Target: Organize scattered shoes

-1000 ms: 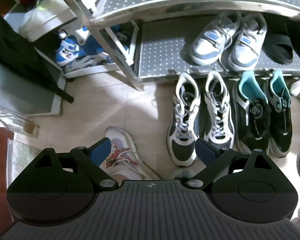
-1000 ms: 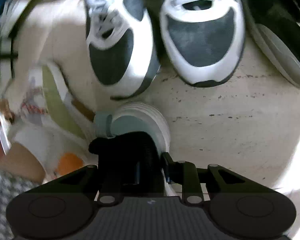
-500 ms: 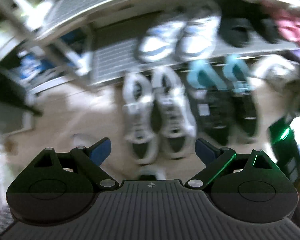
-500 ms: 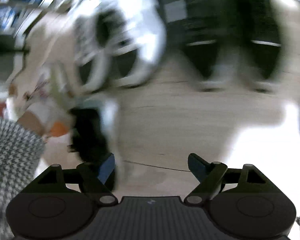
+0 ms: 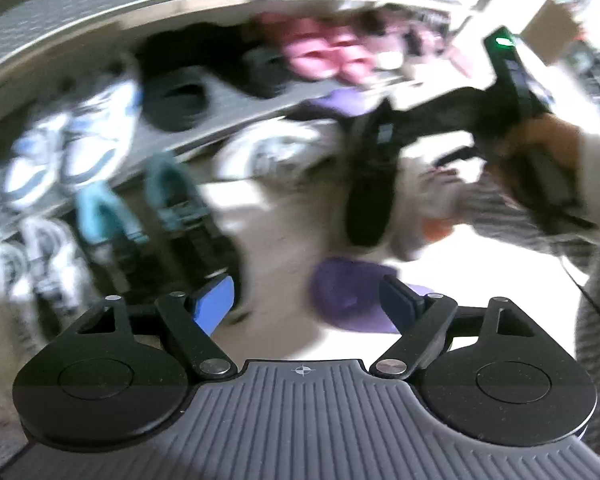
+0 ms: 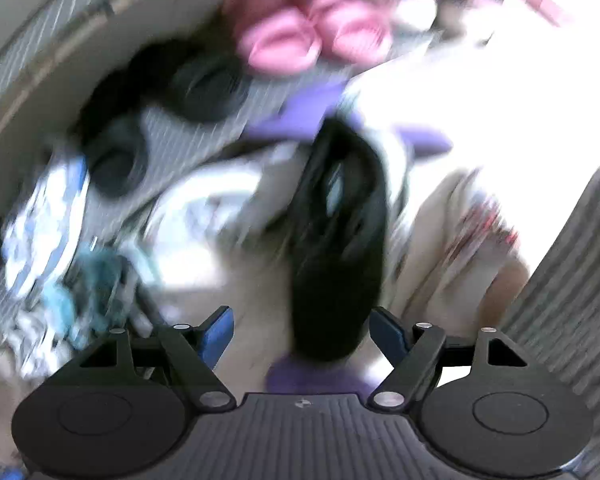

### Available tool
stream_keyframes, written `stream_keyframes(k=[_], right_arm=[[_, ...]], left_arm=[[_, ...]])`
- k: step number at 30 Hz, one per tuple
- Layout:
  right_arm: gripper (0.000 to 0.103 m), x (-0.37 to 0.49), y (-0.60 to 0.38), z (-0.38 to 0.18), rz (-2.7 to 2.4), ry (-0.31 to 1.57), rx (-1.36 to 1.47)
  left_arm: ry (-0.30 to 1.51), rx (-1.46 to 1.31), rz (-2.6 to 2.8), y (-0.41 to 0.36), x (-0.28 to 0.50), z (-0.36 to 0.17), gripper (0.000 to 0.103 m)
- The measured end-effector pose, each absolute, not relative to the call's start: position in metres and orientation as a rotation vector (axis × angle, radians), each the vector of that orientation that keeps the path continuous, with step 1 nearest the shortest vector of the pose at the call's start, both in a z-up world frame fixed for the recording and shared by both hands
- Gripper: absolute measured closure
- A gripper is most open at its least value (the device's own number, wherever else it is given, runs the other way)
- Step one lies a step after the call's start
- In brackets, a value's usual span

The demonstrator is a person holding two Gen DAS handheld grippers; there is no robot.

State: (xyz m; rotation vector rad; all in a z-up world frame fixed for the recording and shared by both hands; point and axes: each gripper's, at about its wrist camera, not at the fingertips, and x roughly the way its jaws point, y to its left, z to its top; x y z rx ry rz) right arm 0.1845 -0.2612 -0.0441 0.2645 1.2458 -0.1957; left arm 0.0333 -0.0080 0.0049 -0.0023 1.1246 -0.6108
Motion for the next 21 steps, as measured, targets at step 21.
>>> stream_keyframes(k=[21], right_arm=[[0.065,0.233,-0.304,-0.098,-0.338,1.195,0.339]], left_arm=[[1.105,0.047,-0.594,-0.002,0.04,0.0,0.014]])
